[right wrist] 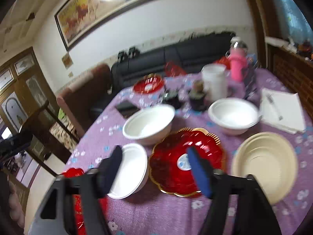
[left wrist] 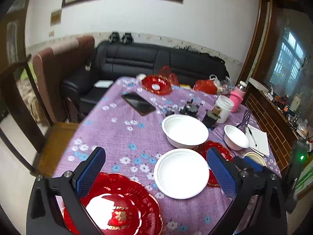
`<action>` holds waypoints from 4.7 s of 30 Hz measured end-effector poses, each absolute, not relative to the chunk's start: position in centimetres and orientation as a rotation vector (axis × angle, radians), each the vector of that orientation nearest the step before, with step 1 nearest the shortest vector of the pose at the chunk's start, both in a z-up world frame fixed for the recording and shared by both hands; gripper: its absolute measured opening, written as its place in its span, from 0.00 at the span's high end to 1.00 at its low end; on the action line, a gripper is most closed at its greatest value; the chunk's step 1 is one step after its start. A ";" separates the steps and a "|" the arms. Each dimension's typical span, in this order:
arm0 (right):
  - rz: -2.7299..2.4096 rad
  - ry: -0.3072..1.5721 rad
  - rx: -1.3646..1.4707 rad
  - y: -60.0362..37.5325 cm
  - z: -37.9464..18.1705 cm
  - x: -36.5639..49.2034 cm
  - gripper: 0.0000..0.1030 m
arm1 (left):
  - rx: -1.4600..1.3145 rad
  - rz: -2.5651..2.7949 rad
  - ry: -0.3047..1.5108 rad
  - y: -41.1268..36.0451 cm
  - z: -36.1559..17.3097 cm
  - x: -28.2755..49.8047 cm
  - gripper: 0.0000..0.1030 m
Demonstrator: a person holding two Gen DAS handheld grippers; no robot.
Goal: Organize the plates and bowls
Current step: 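Move the right tool to the white paper plate, then grasp the white paper plate rim with the right tool, then carry the white plate onto the red plate and open the right tool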
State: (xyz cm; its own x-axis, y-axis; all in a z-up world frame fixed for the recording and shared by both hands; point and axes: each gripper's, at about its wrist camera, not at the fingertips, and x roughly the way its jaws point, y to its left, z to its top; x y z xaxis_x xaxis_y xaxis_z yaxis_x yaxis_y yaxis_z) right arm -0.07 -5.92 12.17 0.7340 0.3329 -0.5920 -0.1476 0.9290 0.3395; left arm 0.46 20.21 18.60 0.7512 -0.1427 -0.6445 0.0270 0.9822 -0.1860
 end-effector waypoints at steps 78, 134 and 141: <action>0.445 0.967 0.435 -6.3 3.0 -5.8 0.83 | -0.280 -0.177 1.105 12.9 3.5 -4.0 0.75; 0.550 1.019 0.030 16.6 4.6 -1.6 0.75 | -0.497 0.129 0.892 32.4 6.1 -6.1 0.38; 0.549 0.957 0.078 14.6 6.5 -2.5 0.64 | -0.462 0.169 0.816 32.0 8.2 -7.9 0.36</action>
